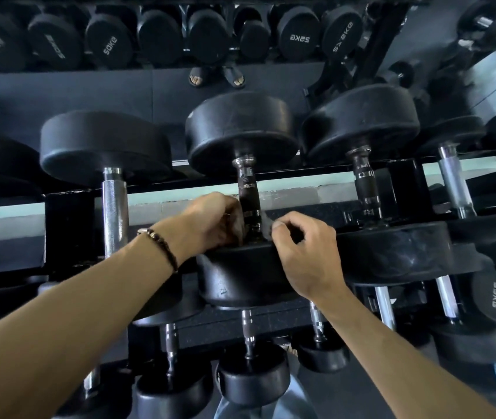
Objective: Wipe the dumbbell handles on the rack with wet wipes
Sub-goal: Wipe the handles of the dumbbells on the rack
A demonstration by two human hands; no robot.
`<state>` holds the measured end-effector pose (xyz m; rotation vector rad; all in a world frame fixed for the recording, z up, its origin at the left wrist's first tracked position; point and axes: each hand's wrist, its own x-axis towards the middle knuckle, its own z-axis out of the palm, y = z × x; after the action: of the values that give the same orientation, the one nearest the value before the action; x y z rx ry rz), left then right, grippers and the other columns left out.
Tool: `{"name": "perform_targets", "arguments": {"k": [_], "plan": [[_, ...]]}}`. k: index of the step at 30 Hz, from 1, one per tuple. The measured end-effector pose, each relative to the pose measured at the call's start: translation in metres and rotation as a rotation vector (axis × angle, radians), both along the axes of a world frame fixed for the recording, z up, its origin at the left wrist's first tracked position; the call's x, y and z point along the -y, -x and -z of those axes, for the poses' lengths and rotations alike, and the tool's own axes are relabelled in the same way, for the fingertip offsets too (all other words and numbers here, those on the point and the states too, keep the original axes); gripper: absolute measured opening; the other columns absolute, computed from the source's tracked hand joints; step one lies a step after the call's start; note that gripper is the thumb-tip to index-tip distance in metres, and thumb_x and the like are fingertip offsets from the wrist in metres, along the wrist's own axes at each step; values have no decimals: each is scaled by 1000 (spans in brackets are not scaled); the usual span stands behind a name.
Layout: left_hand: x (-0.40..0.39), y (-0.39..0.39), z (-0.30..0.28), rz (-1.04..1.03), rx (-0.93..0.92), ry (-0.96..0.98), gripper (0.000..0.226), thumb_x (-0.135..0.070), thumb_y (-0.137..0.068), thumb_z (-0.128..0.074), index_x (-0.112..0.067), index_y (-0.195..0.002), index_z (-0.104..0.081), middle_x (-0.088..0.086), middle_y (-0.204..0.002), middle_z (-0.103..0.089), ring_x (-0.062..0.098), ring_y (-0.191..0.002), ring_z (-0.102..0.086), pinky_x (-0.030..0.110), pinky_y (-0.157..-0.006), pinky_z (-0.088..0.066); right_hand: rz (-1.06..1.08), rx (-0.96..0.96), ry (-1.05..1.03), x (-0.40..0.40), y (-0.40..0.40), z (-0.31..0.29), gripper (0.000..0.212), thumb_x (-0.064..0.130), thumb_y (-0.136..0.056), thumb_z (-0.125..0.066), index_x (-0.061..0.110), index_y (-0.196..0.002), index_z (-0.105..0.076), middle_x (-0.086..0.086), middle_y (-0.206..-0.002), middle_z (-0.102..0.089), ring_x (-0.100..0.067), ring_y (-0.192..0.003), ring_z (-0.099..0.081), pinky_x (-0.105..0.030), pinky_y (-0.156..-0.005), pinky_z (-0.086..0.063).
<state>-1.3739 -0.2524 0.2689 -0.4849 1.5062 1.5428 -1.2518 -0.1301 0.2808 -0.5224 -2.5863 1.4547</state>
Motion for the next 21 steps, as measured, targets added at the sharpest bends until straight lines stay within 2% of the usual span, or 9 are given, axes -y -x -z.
{"name": "perform_targets", "arguments": {"k": [2, 6, 8, 10, 12, 16, 17, 19, 21], "plan": [[4, 0, -5, 34, -14, 13, 36, 0, -92, -34, -7, -57, -40, 8, -44, -41, 21, -39, -43, 25, -49, -39, -2, 17, 1, 0, 0, 0, 25, 27, -91, -51, 17, -73, -65, 9, -56, -59, -6, -44, -47, -15, -45, -33], [-9, 32, -12, -224, -59, -64, 30, 2, -89, -33, -10, -62, -41, 7, -59, -45, 20, -53, -45, 31, -61, -40, 17, 32, 1, -1, -2, -1, 22, 17, -94, -56, 15, -76, -69, 7, -62, -65, -7, -55, -58, -15, -50, -39], [-8, 27, -9, -131, -82, -40, 27, 4, -85, -34, -10, -62, -39, 10, -60, -40, 23, -51, -42, 30, -55, -39, 12, 35, -1, 0, -1, -1, 23, 19, -94, -55, 15, -75, -68, 5, -62, -65, -11, -55, -58, -19, -50, -41], [0, 11, -3, 19, -51, -5, 36, 1, -91, -35, -10, -57, -38, 10, -49, -40, 21, -42, -42, 25, -50, -39, 4, 15, -7, 1, -1, -1, 26, 27, -91, -52, 15, -72, -66, 4, -60, -62, -13, -50, -53, -22, -47, -40], [2, 2, -3, 85, -37, -8, 42, 0, -95, -32, -9, -53, -36, 11, -43, -41, 20, -35, -43, 24, -48, -39, 10, 0, 0, 1, 0, -2, 27, 30, -88, -49, 16, -70, -64, 2, -57, -60, -9, -45, -46, -20, -44, -34], [-15, 21, -3, -171, -19, -130, 46, -3, -98, -28, -12, -53, -33, 2, -37, -34, 17, -34, -40, 15, -39, -38, 17, -3, 2, 1, -1, -1, 26, 28, -87, -50, 17, -68, -64, 3, -57, -60, -11, -48, -51, -18, -48, -36], [-19, 22, 0, -206, 1, -162, 43, -3, -98, -28, -12, -57, -34, 1, -38, -35, 16, -34, -41, 15, -39, -38, 18, -4, -5, 1, -1, -1, 25, 27, -87, -50, 17, -68, -64, 4, -57, -60, -13, -49, -52, -19, -48, -37], [-17, 11, 1, -136, 44, -183, 41, -5, -99, -26, -10, -62, -43, 4, -44, -47, 16, -38, -48, 17, -41, -41, 18, -6, -25, 1, -1, -2, 25, 26, -87, -50, 18, -68, -63, 6, -58, -61, -14, -51, -54, -20, -48, -39], [-9, 1, 0, -27, 79, -144, 44, -11, -103, -27, -5, -74, -58, 17, -68, -67, 23, -60, -66, 29, -58, -56, 12, -16, -26, 1, 0, -2, 25, 26, -87, -49, 17, -69, -64, 7, -60, -62, -15, -54, -56, -22, -49, -42]]}}
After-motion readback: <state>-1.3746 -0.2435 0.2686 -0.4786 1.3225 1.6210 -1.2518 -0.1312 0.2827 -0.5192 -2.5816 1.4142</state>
